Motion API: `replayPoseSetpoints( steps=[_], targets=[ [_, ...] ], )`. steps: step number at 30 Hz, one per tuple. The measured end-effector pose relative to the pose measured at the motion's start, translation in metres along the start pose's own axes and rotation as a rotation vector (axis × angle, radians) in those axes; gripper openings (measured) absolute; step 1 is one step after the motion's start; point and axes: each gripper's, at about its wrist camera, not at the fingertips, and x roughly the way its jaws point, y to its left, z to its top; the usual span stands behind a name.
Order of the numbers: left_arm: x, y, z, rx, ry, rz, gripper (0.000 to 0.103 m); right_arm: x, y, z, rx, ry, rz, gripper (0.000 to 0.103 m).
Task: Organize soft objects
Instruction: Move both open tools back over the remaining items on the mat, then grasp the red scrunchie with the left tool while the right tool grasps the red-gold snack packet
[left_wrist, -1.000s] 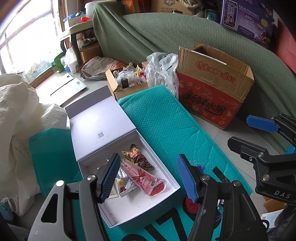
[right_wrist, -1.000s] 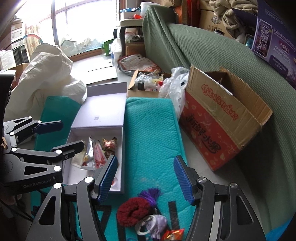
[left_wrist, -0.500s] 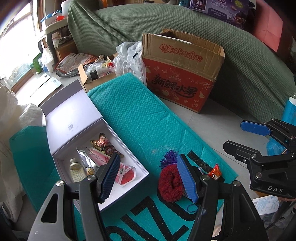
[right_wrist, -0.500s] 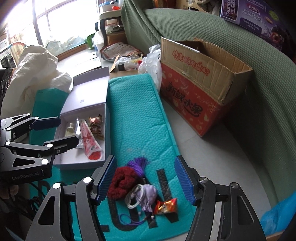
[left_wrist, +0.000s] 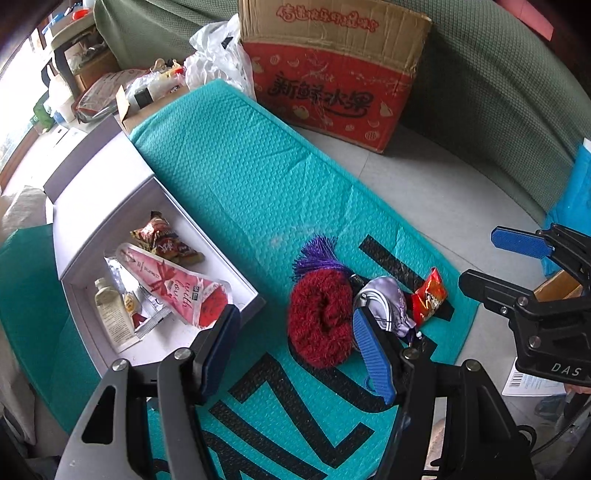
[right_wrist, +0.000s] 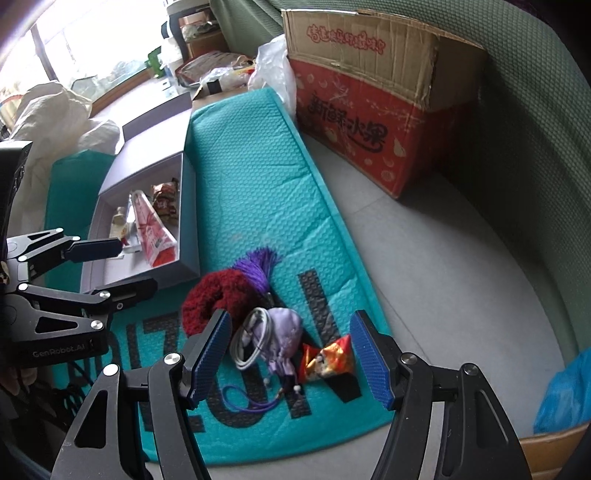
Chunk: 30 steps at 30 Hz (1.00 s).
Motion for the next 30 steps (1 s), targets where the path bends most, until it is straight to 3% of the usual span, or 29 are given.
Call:
replayPoseSetpoints(
  steps=[11, 18, 21, 30],
  targets=[
    [0.042, -0.018, -0.025, 0.009, 0.125, -0.066, 0.063, 0.033, -0.022, -0.031, 0.067, 0.037, -0.001, 0.069],
    [0.057, -0.014, -0.025, -0.009, 0.137, -0.107, 0.063, 0.065, -0.03, -0.049, 0.13, 0.094, 0.025, 0.07],
    [0.063, -0.013, -0.023, -0.008, 0.137, -0.12, 0.063, 0.075, -0.034, -0.052, 0.147, 0.102, 0.006, 0.081],
    [0.096, -0.017, -0.018, 0.016, 0.169, -0.091, 0.063, 0.097, -0.044, -0.056, 0.147, 0.115, -0.026, 0.082]
  ],
)
